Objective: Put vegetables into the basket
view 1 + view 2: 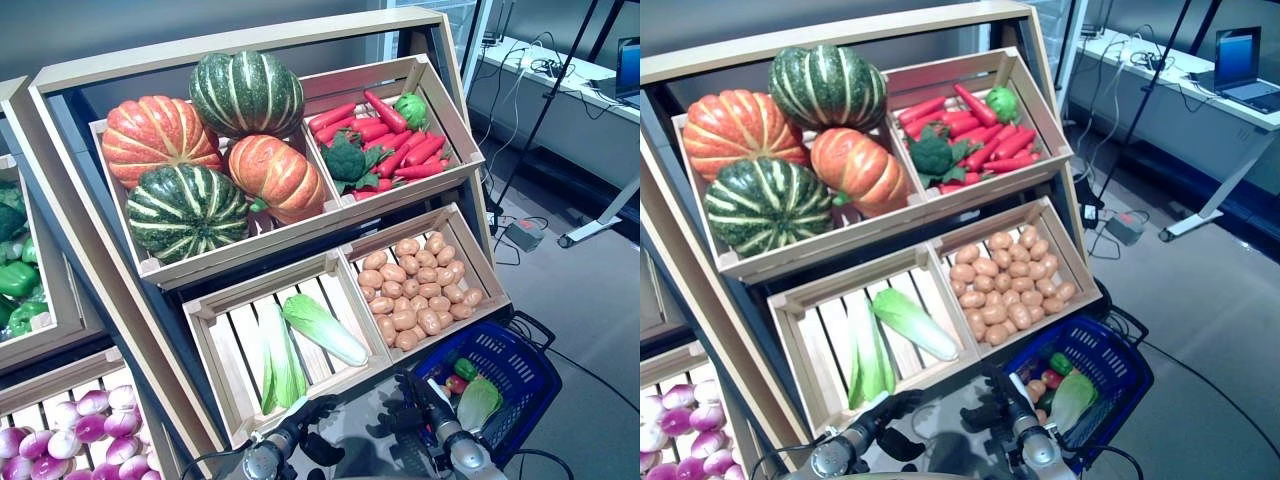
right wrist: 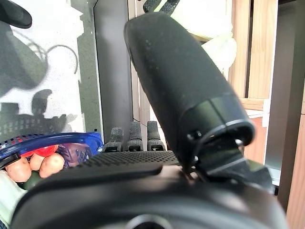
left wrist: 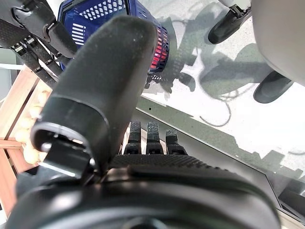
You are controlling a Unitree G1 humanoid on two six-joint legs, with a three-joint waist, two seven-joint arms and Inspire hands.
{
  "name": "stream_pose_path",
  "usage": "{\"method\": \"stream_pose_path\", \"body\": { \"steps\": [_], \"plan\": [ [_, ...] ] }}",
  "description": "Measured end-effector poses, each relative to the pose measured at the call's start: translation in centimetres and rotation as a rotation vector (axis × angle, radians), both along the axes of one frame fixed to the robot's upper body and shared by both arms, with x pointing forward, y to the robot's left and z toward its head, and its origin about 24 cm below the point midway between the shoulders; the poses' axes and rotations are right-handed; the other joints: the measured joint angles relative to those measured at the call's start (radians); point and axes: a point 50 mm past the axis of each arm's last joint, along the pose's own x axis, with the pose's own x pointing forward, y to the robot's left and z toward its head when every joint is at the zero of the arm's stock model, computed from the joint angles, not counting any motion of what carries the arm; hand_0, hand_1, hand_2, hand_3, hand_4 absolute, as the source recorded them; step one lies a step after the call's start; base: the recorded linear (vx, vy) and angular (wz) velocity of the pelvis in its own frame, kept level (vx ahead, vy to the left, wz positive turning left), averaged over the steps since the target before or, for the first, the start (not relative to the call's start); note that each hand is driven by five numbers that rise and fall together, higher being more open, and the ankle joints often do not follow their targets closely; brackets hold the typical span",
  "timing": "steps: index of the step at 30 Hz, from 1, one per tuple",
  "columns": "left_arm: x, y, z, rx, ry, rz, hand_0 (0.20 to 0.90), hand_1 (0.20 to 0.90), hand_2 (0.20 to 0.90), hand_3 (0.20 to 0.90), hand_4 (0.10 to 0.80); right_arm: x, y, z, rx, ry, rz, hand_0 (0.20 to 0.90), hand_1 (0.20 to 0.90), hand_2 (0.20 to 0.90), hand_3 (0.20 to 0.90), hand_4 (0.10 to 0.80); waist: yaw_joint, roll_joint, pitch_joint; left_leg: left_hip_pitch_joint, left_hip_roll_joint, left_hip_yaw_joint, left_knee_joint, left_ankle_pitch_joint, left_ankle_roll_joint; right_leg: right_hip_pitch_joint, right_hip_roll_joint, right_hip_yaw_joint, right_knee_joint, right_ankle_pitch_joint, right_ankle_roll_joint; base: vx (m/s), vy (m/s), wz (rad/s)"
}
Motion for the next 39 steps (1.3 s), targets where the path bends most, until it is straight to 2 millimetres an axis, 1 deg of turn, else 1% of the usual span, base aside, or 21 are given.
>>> {"method": "stream_pose_path", "body": {
  "steps": [9, 12, 14, 16, 19, 22, 25, 28, 33, 34, 35, 37, 38, 39],
  "plan": [
    [0.1, 0.0, 0.1, -0.01, -0.005, -0.003, 0.9, 0.9, 0.9, 0.9, 0.8, 0.0, 0.0, 0.0, 0.0, 0.0, -0.001, 0.9, 0.9, 0.9, 0.9, 0.8, 0.0, -0.002, 0.001, 0.0, 0.0, 0.0, 0.0, 0.0, 0.0, 0.0, 0.0, -0.001, 0.0, 0.0, 0.0, 0.0, 0.0, 0.0],
    [0.4, -0.1, 0.4, -0.032, -0.026, 0.014, 0.9, 0.9, 0.9, 0.9, 0.8, 0.3, 0.0, 0.2, -0.007, -0.022, -0.016, 0.9, 0.9, 0.9, 0.9, 0.8, 0.0, -0.002, 0.005, -0.002, 0.0, 0.0, 0.0, 0.0, 0.0, -0.002, 0.0, -0.001, 0.0, 0.0, 0.0, 0.0, 0.0, 0.0],
    [1.0, -0.1, 0.9, -0.06, -0.058, 0.048, 0.9, 0.9, 0.9, 0.9, 0.8, 0.8, 0.0, 0.8, -0.005, -0.057, -0.024, 0.9, 0.9, 0.9, 0.9, 0.8, 0.0, -0.001, 0.011, -0.004, 0.0, -0.001, 0.0, 0.0, 0.0, -0.004, 0.0, -0.001, 0.0, 0.0, 0.0, 0.0, 0.0, 0.0],
    [2.1, 0.0, 2.1, -0.098, -0.134, 0.073, 0.9, 0.9, 0.9, 0.9, 0.8, 1.5, 0.2, 1.8, 0.01, -0.121, -0.022, 0.9, 0.9, 0.9, 0.9, 0.8, 0.0, -0.002, 0.023, -0.005, 0.0, -0.001, 0.0, 0.001, 0.0, -0.004, 0.0, -0.001, 0.0, 0.001, 0.0, 0.0, 0.0, 0.0],
    [3.1, 0.3, 3.2, -0.119, -0.213, 0.107, 0.9, 0.9, 0.9, 0.9, 0.8, 2.1, 0.3, 2.6, 0.02, -0.163, -0.018, 0.9, 0.9, 0.9, 0.9, 0.8, 0.0, -0.001, 0.026, -0.006, -0.001, -0.002, 0.0, 0.001, 0.0, -0.004, 0.0, -0.002, 0.003, 0.001, 0.001, 0.0, 0.0, 0.0],
    [4.4, 0.8, 4.5, -0.135, -0.313, 0.207, 0.9, 0.9, 0.9, 0.9, 0.8, 2.4, 0.5, 2.9, 0.031, -0.18, -0.019, 0.9, 0.9, 0.9, 0.9, 0.8, 0.001, -0.002, 0.032, -0.007, -0.004, -0.004, 0.0, 0.001, 0.0, -0.002, 0.0, -0.004, 0.003, 0.001, 0.001, 0.035, 0.003, 0.01],
    [5.0, 1.6, 5.3, -0.121, -0.385, 0.302, 0.9, 0.9, 0.9, 0.9, 0.8, 2.2, 0.6, 3.0, 0.046, -0.184, -0.027, 0.9, 0.9, 0.9, 0.9, 0.8, 0.0, -0.006, 0.038, -0.007, -0.004, -0.006, 0.0, 0.001, 0.0, 0.0, -0.001, -0.008, 0.003, 0.001, 0.001, 0.082, -0.017, 0.02],
    [5.4, 2.5, 6.0, -0.098, -0.451, 0.404, 0.9, 0.9, 0.9, 0.9, 0.8, 1.8, 0.9, 3.2, 0.064, -0.19, -0.029, 0.9, 0.9, 0.9, 0.9, 0.8, 0.001, -0.012, 0.049, -0.006, -0.001, -0.007, 0.0, 0.001, 0.0, 0.005, -0.001, -0.02, 0.0, 0.0, 0.001, 0.077, -0.061, 0.06],
    [5.6, 3.6, 6.4, -0.063, -0.498, 0.539, 0.9, 0.9, 0.9, 0.9, 0.8, 1.5, 1.1, 3.2, 0.077, -0.181, -0.038, 0.9, 0.9, 0.9, 0.9, 0.8, 0.006, -0.011, 0.053, -0.006, 0.0, -0.004, 0.009, 0.001, -0.001, -0.002, -0.001, -0.02, 0.003, -0.004, 0.003, 0.025, -0.038, 0.0],
    [5.7, 3.8, 6.6, -0.058, -0.512, 0.557, 0.9, 0.9, 0.9, 0.9, 0.8, 1.5, 1.0, 3.2, 0.088, -0.175, -0.054, 0.9, 0.9, 0.9, 0.9, 0.8, 0.01, -0.013, 0.061, -0.011, 0.0, -0.004, 0.02, 0.0, -0.002, -0.002, -0.002, -0.019, 0.004, -0.007, 0.004, -0.051, 0.031, -0.03],
    [6.1, 3.9, 7.1, -0.058, -0.545, 0.587, 0.9, 0.9, 0.9, 0.9, 0.8, 1.7, 0.9, 3.3, 0.091, -0.176, -0.064, 0.9, 0.9, 0.9, 0.9, 0.8, 0.015, -0.016, 0.087, -0.027, 0.001, -0.004, 0.058, -0.014, -0.008, -0.006, -0.005, -0.017, 0.011, -0.009, 0.002, -0.112, 0.076, 0.03],
    [7.0, 4.1, 7.9, -0.055, -0.596, 0.64, 0.9, 0.9, 0.9, 0.9, 0.8, 2.0, 0.5, 3.5, 0.079, -0.183, -0.061, 0.9, 0.9, 0.9, 0.9, 0.8, 0.018, -0.019, 0.135, -0.07, 0.003, -0.002, 0.122, -0.022, -0.012, -0.032, -0.013, -0.02, 0.051, -0.012, -0.008, -0.111, 0.167, 0.02],
    [7.3, 4.2, 8.1, -0.05, -0.613, 0.662, 0.9, 0.9, 0.9, 0.9, 0.8, 2.1, 0.1, 3.5, 0.067, -0.188, -0.058, 0.9, 0.9, 0.9, 0.9, 0.8, 0.013, -0.008, 0.145, -0.082, 0.008, 0.004, 0.121, -0.025, -0.009, -0.053, -0.011, -0.021, 0.076, -0.019, -0.011, -0.105, 0.168, -0.03],
    [8.0, 4.2, 8.6, -0.04, -0.644, 0.694, 0.9, 0.9, 0.9, 0.9, 0.8, 2.6, -0.4, 3.8, 0.049, -0.2, -0.057, 0.9, 0.9, 0.9, 0.9, 0.8, 0.007, 0.007, 0.167, -0.095, 0.013, 0.025, 0.123, -0.03, 0.001, -0.089, -0.01, -0.02, 0.126, -0.035, -0.01, -0.111, 0.103, -0.05]
  ]
}}
